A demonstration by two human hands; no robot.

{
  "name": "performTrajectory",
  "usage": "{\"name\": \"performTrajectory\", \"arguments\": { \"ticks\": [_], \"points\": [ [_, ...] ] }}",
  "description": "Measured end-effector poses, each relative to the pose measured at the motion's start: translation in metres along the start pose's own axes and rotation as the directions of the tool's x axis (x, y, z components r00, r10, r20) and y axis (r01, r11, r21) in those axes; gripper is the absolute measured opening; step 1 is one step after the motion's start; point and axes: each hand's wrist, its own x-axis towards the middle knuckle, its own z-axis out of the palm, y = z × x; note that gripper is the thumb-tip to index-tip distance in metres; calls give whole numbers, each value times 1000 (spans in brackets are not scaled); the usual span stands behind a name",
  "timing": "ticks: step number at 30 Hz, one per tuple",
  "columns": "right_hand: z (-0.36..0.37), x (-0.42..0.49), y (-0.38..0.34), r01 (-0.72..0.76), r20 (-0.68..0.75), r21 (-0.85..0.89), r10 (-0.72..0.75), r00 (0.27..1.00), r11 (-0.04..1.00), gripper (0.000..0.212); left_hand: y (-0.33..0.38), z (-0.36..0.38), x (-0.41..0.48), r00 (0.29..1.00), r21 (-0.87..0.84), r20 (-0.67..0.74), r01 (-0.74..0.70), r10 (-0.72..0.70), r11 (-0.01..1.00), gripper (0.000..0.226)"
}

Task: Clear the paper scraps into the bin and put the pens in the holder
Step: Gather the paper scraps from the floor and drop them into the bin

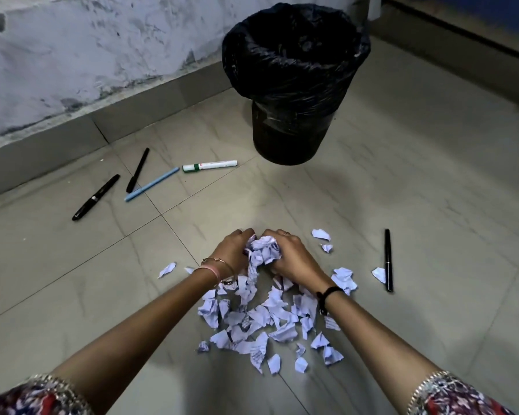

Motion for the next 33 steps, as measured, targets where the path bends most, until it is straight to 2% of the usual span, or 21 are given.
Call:
{"name": "performTrajectory", "arguments": {
  "ticks": [3,6,8,10,13,16,20,22,25,28,31,33],
  "points": [
    [-21,-1,-6,-74,23,48,73,997,996,25,2,-13,-5,999,-67,-19,35,-36,997,16],
    [-44,-1,-12,-112,90,14,110,990,994,24,6,-29,-10,997,-184,30,72,-67,980,21],
    [-62,-3,-21,-120,112,91,109,988,989,20,14,-43,-14,991,-340,106,115,-84,933,26],
    [-83,-4,-32,-118,139,194,92,986,974,13,24,-59,-15,986,-417,151,122,-63,901,23],
    [-120,0,-58,-73,158,279,30,987,957,23,50,-94,-12,986,-559,163,128,-43,819,27],
    [-163,14,-89,-12,133,328,-33,991,944,33,83,-141,-7,993,-631,115,79,-7,771,28],
    [-225,39,-132,134,47,400,-166,985,907,16,127,-211,14,996,-679,16,-53,87,732,25],
    [-256,61,-144,181,-56,439,-175,983,880,20,150,-242,31,993,-704,-45,-108,107,702,26],
    [-286,100,-151,178,-177,473,-105,979,863,15,175,-275,67,988,-729,-140,-143,58,669,28],
    [-296,136,-147,81,-242,528,58,968,845,14,190,-284,105,982,-729,-186,-123,-23,674,30],
    [-297,173,-133,-32,-226,550,186,956,834,23,195,-281,142,977,-717,-180,-51,-115,695,25],
    [-298,193,-124,-126,-241,484,270,932,866,42,195,-279,161,967,-676,-190,-5,-168,737,19]
  ]
}}
